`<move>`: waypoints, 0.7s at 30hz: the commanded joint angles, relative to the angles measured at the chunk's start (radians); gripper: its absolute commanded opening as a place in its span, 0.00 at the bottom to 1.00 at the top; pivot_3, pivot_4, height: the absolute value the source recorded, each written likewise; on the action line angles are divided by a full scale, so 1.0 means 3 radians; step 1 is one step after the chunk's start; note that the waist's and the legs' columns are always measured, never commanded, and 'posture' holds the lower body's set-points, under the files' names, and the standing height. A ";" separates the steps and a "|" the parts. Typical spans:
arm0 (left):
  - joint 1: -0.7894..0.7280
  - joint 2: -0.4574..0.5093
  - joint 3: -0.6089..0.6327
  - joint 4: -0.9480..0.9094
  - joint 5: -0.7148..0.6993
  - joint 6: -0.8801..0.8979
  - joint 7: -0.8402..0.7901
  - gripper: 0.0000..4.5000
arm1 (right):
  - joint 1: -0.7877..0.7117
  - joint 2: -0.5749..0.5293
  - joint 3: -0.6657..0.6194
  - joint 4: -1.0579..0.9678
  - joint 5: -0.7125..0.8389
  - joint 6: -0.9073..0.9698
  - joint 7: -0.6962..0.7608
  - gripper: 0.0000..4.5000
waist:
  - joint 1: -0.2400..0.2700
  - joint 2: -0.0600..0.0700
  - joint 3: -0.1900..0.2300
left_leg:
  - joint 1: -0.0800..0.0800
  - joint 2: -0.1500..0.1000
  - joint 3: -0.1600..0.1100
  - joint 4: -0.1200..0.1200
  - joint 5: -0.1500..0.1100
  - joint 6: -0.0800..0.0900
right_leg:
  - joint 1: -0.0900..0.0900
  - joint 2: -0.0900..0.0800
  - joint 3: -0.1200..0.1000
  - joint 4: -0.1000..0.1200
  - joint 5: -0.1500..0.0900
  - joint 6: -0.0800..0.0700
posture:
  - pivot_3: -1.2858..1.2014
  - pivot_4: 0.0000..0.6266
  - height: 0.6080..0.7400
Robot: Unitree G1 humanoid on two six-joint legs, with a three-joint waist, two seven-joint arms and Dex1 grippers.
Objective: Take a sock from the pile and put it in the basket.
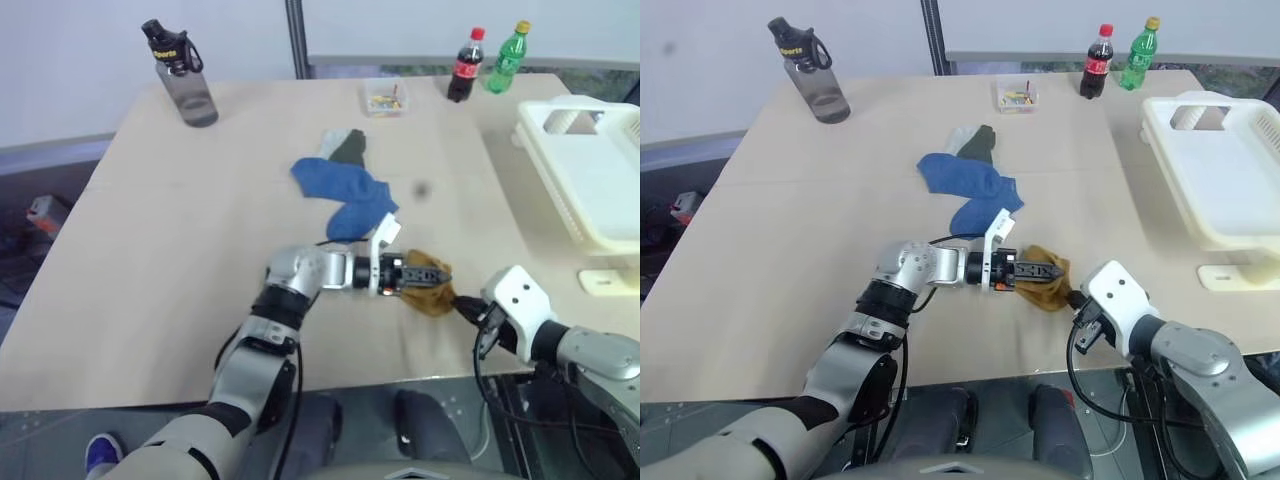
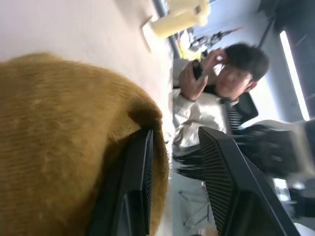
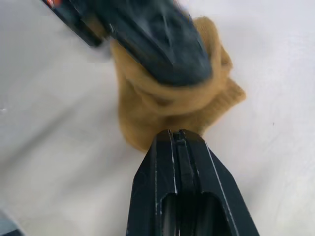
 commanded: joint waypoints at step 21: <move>0.0245 0.0166 -0.0430 -0.0475 0.0450 -0.0399 -0.0495 0.35 | -0.0630 0.0813 -0.0904 0.0189 0.0988 0.0633 -0.0600 0.69 | 0.0028 0.0004 -0.0005 | 0.0003 0.0004 -0.0002 -0.0001 0.0000 0.0001 | 0.0002 0.0001 0.0000 0.0001 0.0000 -0.0001 | 0.52 0.24 1.00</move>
